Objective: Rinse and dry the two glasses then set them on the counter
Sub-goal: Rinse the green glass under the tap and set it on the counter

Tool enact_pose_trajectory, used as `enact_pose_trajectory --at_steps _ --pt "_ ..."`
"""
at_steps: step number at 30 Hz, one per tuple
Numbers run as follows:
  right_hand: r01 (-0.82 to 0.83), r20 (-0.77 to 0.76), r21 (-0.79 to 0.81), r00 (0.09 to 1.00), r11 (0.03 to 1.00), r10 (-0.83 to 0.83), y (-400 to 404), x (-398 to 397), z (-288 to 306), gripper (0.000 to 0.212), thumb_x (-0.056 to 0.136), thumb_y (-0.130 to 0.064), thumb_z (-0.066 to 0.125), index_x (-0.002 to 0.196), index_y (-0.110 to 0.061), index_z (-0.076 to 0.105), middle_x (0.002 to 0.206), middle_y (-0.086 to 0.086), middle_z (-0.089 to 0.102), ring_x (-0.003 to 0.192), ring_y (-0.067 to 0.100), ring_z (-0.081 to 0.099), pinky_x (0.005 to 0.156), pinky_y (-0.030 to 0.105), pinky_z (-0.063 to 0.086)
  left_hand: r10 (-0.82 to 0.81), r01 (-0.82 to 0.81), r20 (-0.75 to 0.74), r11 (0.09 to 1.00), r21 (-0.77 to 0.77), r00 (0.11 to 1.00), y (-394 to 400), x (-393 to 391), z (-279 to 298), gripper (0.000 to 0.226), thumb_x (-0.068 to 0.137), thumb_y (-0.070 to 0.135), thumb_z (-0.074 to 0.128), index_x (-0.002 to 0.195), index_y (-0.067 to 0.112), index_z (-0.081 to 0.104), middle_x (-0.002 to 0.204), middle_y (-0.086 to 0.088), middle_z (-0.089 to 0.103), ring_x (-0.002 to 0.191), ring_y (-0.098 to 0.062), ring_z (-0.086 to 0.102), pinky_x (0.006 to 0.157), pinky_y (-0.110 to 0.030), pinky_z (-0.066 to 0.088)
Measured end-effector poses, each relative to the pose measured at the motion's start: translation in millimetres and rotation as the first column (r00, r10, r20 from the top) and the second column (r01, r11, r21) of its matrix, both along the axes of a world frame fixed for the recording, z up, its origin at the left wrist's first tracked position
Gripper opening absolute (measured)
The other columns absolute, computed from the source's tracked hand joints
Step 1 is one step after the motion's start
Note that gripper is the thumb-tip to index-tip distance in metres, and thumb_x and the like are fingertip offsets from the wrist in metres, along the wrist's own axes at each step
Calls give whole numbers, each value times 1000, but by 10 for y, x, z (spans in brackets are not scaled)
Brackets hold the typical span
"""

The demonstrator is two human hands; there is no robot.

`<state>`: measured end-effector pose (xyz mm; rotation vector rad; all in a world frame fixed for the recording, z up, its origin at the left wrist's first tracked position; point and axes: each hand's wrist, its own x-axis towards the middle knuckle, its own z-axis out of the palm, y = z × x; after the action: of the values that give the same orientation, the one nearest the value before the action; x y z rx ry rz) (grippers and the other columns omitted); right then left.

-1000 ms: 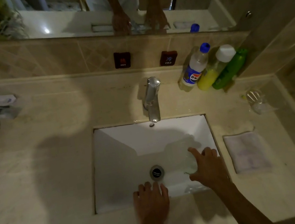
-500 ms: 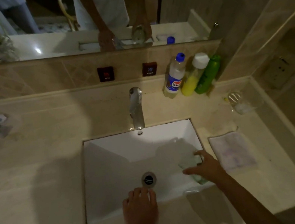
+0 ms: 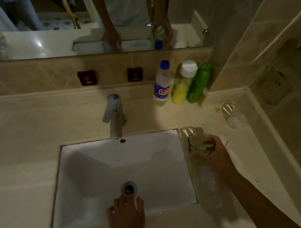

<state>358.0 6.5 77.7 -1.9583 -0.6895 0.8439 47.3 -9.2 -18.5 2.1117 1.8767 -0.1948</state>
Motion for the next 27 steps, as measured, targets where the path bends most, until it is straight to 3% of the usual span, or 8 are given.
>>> enact_pose_trajectory --at_steps 3,5,7,9,16,21,25,27 --pt "33 -8 73 999 997 -33 224 302 15 71 56 -18 92 117 -18 56 105 1 66 97 25 66 80 41 59 31 -31 -15 1000 -4 999 21 39 -33 45 82 46 39 79 19 75 81 -4 71 83 -28 67 72 -40 48" --pt "58 6 94 998 994 -59 416 486 -21 68 61 -5 90 118 -6 52 98 -3 62 95 24 64 75 28 58 57 -57 -32 998 -1 998 22 52 -65 46 82 48 38 81 20 75 82 -2 71 84 -27 67 72 -40 48" --pt "78 22 92 996 993 -81 629 663 -78 70 58 2 89 115 -2 48 97 -7 56 101 31 61 82 36 55 77 -77 -34 997 -11 996 16 65 -87 46 82 48 38 82 21 75 81 -2 70 83 -27 66 72 -40 48" --pt "88 29 65 996 994 -90 814 811 -141 73 56 2 90 112 -11 46 102 -4 55 105 34 59 88 50 54 98 -99 -36 995 -23 995 31 87 -79 45 82 49 37 81 23 74 79 0 68 81 -25 66 71 -38 47" --pt "98 64 47 993 994 -101 1036 1062 -234 77 54 -2 91 118 -6 48 113 8 58 100 29 61 81 45 55 72 -73 -73 997 -8 995 70 107 -67 48 84 50 33 88 25 74 82 3 69 83 -21 66 72 -37 47" --pt "85 23 77 996 993 -87 1036 1081 -289 79 56 3 89 122 -5 46 114 3 56 101 25 60 67 24 48 66 -69 -86 997 -34 994 42 91 -50 48 85 50 33 90 25 74 82 4 69 83 -20 66 72 -36 48" --pt "60 14 102 998 993 -62 1045 1093 -312 76 58 5 88 119 -9 45 115 3 56 101 23 59 67 21 49 86 -86 -87 996 8 993 33 80 -89 43 82 48 38 78 24 73 75 2 66 76 -23 66 66 -36 48" --pt "42 20 127 999 991 -45 1055 1086 -306 77 58 11 86 119 -8 43 117 6 53 102 24 58 62 14 51 95 -92 -81 995 42 992 39 79 -103 40 81 47 40 77 23 73 73 1 65 74 -25 66 64 -37 47"
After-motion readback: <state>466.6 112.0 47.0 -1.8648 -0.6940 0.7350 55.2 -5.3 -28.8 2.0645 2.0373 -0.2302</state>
